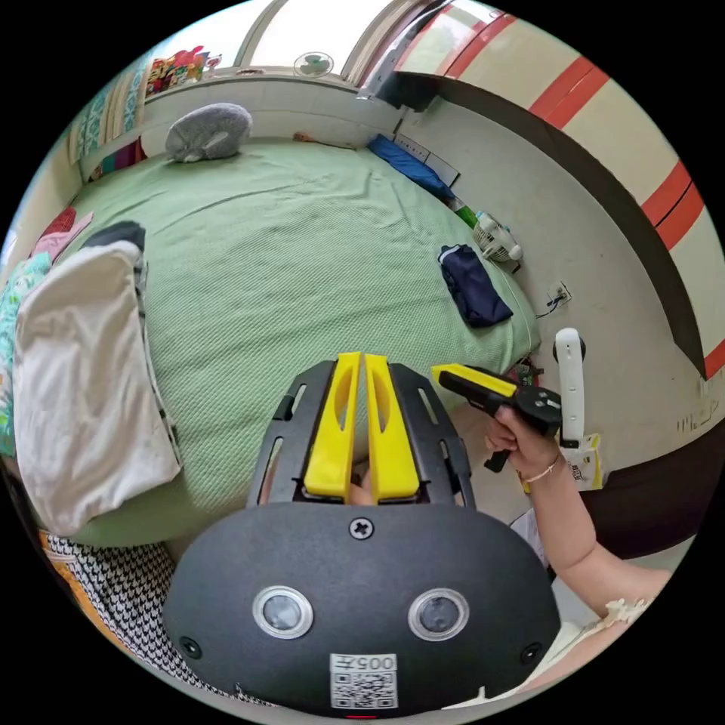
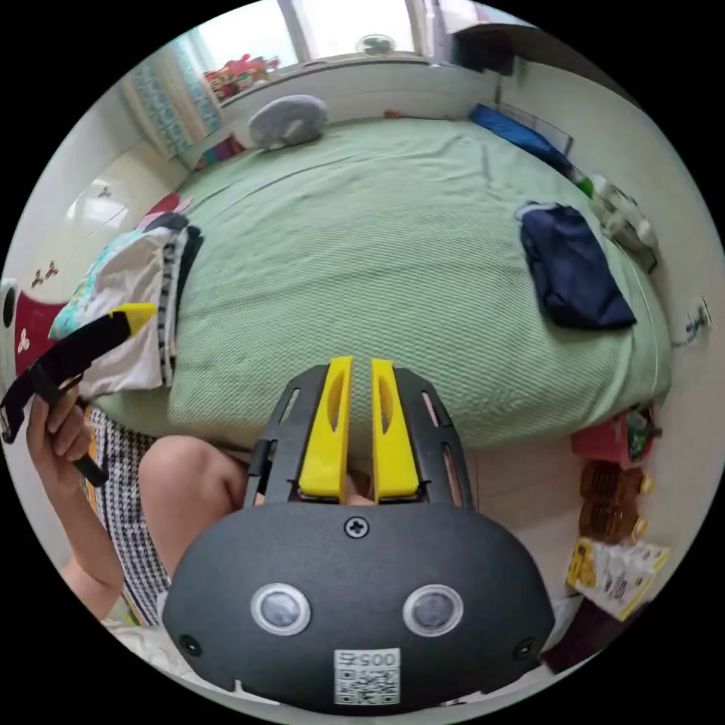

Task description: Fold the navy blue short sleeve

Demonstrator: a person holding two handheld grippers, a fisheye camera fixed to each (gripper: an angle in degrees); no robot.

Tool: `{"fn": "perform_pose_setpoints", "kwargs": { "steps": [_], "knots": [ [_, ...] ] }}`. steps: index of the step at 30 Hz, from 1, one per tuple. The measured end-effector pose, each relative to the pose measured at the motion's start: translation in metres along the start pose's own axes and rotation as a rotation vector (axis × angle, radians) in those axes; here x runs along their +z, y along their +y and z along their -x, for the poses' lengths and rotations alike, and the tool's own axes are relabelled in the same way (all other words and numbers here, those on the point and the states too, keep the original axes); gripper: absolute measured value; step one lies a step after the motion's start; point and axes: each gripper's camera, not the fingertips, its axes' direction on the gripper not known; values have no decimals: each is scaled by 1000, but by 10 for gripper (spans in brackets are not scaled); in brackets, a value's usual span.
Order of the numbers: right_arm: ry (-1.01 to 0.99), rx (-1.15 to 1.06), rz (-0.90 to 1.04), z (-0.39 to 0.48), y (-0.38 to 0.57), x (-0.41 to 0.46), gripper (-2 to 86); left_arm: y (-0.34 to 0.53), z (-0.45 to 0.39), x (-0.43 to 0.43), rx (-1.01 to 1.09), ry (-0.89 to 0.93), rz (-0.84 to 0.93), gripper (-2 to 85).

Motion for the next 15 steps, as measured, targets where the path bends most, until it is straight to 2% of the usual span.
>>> {"fn": "perform_pose_setpoints", "kwargs": {
  "steps": [5,9,13,15],
  "knots": [
    [-6,326,-20,-53,-39,11,-7,-83,-66,24,76,-29,9,99],
    [-79,503,-89,-58,-80,19,-9,-131,-94,35,105,-38,26,102],
    [66,703,-131,-60,-114,35,-10,-166,-109,55,93,-203,12,96],
    [118,731,-120,-61,-118,46,-10,-174,-108,71,72,-186,44,95]
  ]
}}
